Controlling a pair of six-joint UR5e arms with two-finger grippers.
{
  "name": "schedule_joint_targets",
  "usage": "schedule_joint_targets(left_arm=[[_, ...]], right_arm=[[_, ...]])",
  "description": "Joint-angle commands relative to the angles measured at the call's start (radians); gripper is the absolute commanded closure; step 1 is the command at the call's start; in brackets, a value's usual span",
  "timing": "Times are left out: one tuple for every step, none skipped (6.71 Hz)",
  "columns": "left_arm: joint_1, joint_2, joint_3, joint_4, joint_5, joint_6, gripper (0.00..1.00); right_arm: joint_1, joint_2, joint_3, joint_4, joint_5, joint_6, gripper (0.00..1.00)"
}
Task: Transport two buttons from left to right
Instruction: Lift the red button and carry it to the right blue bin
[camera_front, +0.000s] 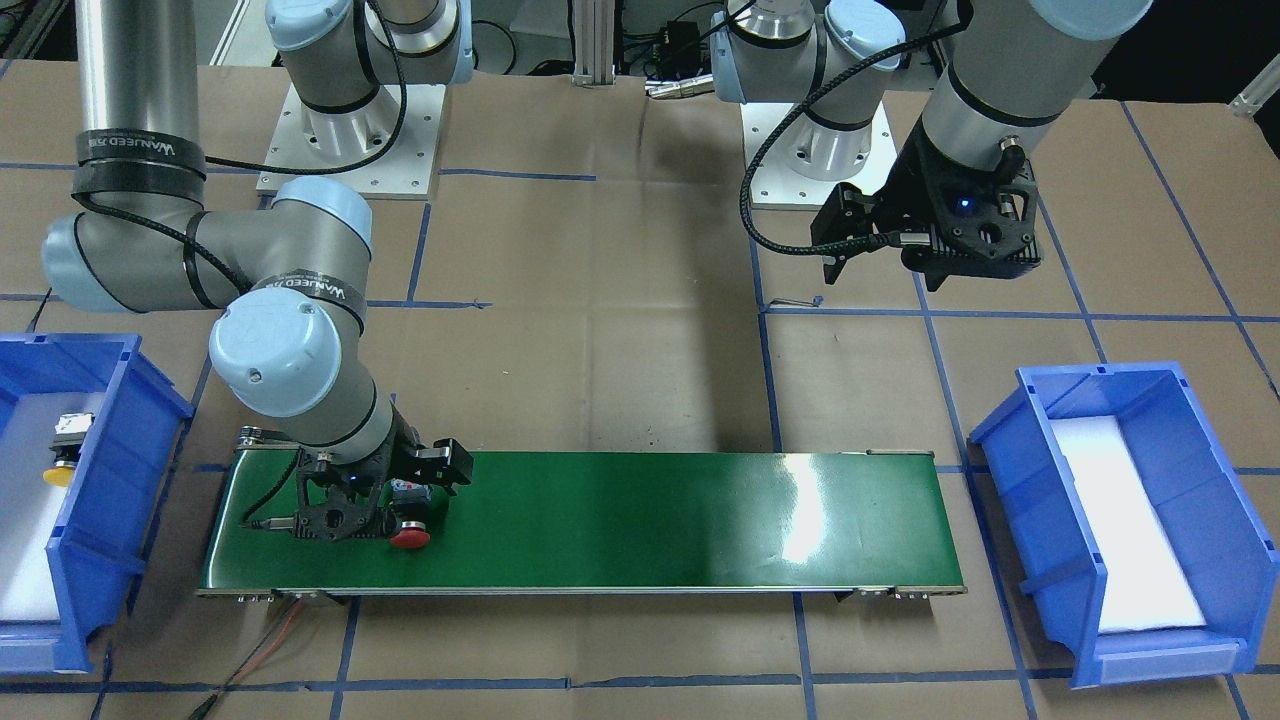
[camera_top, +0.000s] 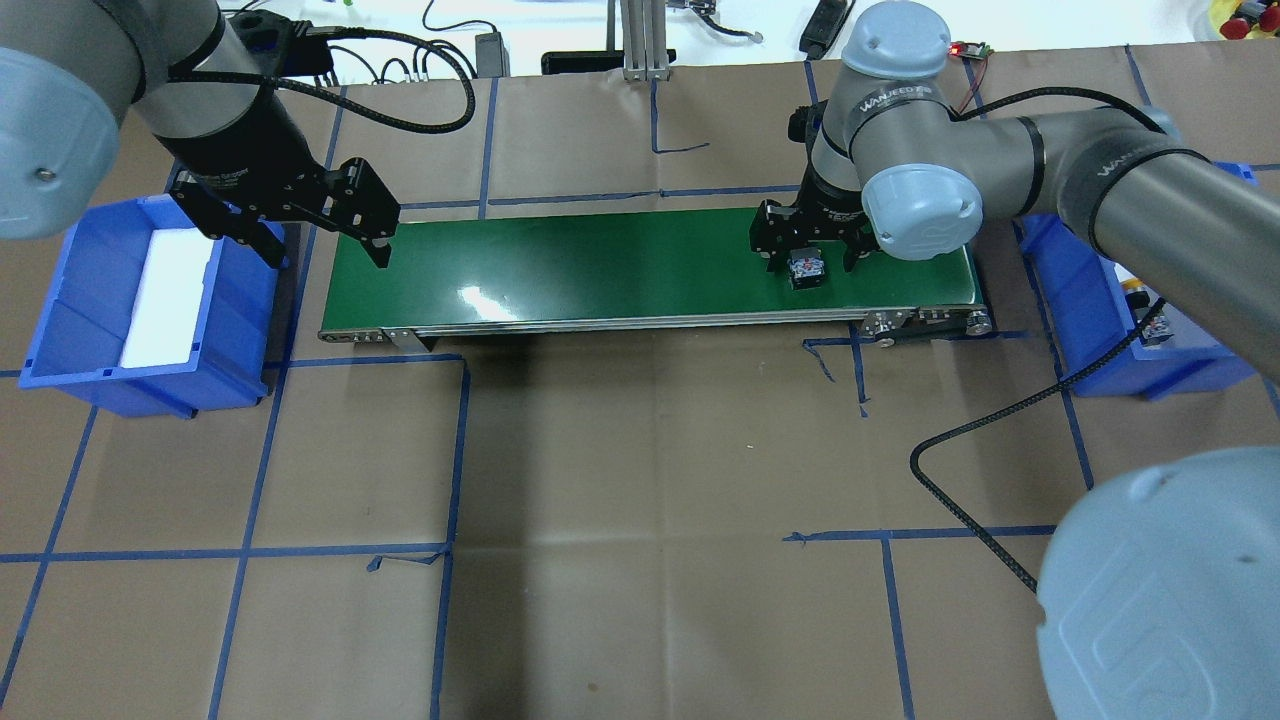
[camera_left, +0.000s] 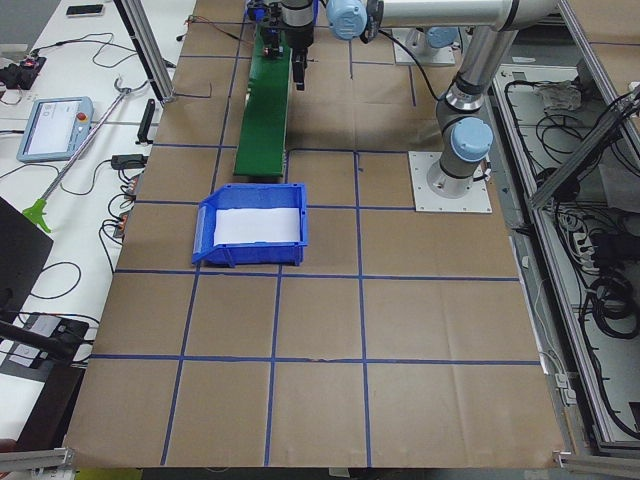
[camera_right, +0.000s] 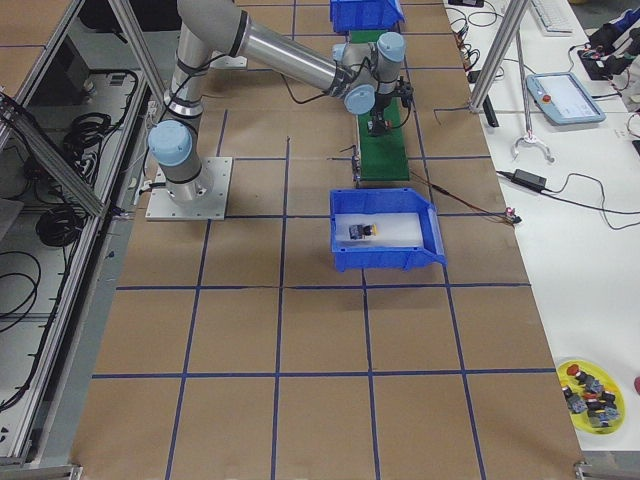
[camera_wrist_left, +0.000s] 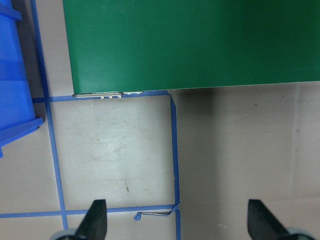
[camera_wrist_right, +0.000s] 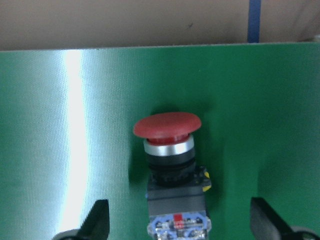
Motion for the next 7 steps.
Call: schedule_joint_targets(left_arm=[[0.000, 0.000, 0.000, 0.000, 0.000, 0.000, 0.00], [0.000, 0.000, 0.002, 0.000, 0.000, 0.000, 0.00], [0.000, 0.000, 0.002, 0.000, 0.000, 0.000, 0.00], [0.000, 0.000, 0.002, 0.000, 0.000, 0.000, 0.00], [0.000, 0.000, 0.002, 0.000, 0.000, 0.000, 0.00], [0.000, 0.000, 0.002, 0.000, 0.000, 0.000, 0.00], [0.000, 0.000, 0.002, 0.000, 0.000, 0.000, 0.00]], right_arm=[[-0.002, 0.015, -0.002, 0.001, -0.011, -0.016, 0.42], [-0.005, 0.018, -0.007, 0.001, -0.015, -0.035, 0.61], [-0.010, 0.008, -0.012, -0.004, -0.021, -0.082, 0.87], [-0.030, -0.011, -0.018, -0.002, -0.047, -0.091, 0.95], [-0.071, -0.041, -0.060, 0.022, -0.083, -0.095, 0.96], [-0.141, -0.075, -0.117, 0.074, -0.084, -0.142, 0.96], [-0.228, -0.107, -0.180, 0.170, -0.079, -0.203, 0.95]])
